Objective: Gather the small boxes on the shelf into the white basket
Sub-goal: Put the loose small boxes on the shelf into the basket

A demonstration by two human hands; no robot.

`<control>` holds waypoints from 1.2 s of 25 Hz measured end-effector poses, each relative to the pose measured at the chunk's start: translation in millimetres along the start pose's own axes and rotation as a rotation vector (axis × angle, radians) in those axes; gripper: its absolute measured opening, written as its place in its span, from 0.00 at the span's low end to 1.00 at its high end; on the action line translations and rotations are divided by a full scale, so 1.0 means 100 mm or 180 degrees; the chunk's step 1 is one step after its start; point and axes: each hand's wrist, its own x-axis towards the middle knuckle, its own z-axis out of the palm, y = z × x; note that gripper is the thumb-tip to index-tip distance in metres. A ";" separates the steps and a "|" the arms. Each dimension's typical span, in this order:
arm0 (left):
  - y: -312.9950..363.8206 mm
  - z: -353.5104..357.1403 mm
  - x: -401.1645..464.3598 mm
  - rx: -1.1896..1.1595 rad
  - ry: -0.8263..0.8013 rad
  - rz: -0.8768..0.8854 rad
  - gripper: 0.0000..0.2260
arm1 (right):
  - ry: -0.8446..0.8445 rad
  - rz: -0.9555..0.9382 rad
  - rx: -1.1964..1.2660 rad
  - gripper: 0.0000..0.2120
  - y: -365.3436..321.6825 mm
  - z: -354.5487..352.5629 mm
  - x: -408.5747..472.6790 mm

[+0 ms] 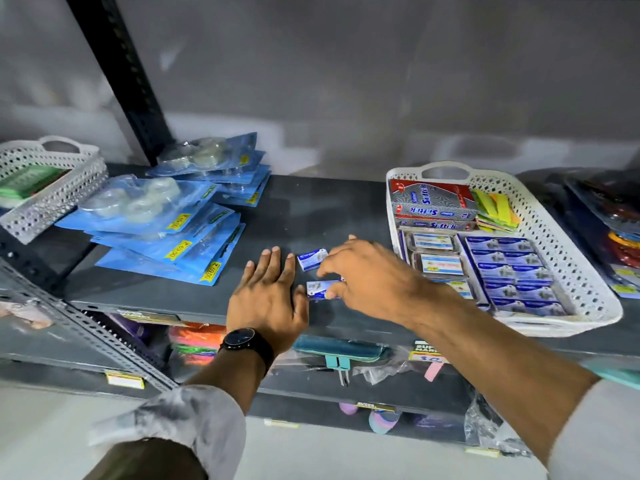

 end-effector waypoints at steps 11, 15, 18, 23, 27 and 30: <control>-0.01 0.00 0.03 -0.0002 -0.0253 0.0012 0.32 | 0.0391 0.0268 0.0288 0.12 -0.03 -0.09 -0.03; 0.04 -0.04 0.11 0.0002 -0.0456 0.0035 0.35 | 0.1019 0.0533 0.0386 0.13 0.33 -0.54 -0.50; 0.08 -0.04 0.14 -0.0031 -0.0450 0.0002 0.35 | 0.1087 0.1099 0.0339 0.14 0.75 -0.77 -0.98; 0.04 0.05 0.15 0.0057 -0.0275 0.0127 0.36 | 0.0625 0.1727 -0.0071 0.14 1.29 -0.81 -1.59; 0.12 0.03 0.14 0.0085 -0.0278 0.0084 0.35 | 0.0426 0.1847 -0.0063 0.13 1.48 -0.67 -1.71; 0.13 0.01 0.13 0.0112 -0.0290 0.0069 0.35 | 0.0350 0.1906 0.0151 0.13 1.54 -0.58 -1.60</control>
